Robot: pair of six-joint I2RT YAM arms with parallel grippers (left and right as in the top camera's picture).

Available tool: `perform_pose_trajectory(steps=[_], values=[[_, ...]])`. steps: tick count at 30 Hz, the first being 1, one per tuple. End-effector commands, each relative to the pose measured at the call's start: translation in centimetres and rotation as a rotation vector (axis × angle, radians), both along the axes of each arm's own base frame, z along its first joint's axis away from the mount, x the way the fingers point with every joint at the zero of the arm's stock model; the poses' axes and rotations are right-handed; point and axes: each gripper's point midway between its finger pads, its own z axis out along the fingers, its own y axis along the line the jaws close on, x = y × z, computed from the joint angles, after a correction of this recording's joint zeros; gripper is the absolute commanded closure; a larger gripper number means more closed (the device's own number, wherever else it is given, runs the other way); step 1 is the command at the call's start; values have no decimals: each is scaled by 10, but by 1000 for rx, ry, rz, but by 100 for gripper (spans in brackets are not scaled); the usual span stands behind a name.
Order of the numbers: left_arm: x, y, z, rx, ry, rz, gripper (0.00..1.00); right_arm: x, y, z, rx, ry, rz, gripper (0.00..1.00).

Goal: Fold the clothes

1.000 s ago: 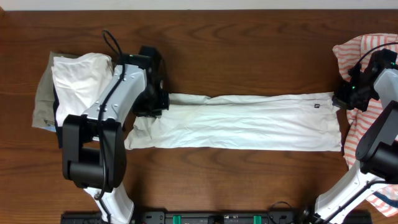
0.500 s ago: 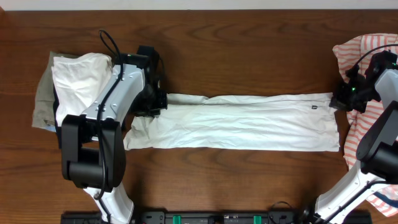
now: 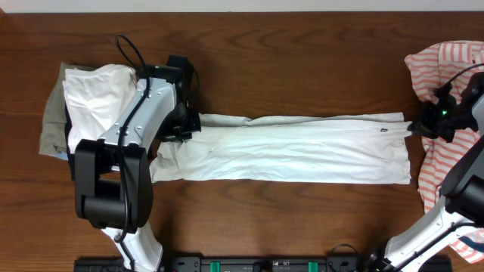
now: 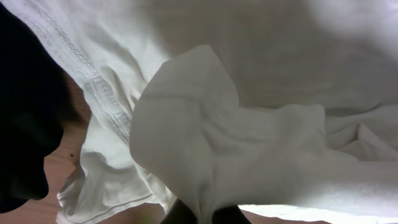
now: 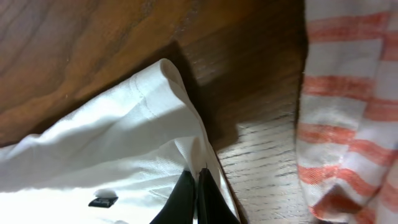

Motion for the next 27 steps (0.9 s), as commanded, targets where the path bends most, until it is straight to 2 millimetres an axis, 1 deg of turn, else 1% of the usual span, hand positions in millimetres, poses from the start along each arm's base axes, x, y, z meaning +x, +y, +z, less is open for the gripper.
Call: perform_pose_trajectory(steps=[1, 8, 11, 18, 27], values=[[2, 9, 3, 45, -15, 21, 94, 6, -5, 15, -3, -51, 7, 99], [2, 9, 3, 46, -13, 20, 94, -4, 1, 15, 16, -17, 31, 98], [2, 9, 3, 46, -13, 20, 94, -10, 4, 14, 23, 6, 50, 95], [1, 9, 3, 46, -11, 20, 94, -22, -2, 11, -22, 64, 61, 92], [-3, 11, 4, 53, 7, 10, 94, -24, -3, 10, -28, 73, 61, 92]])
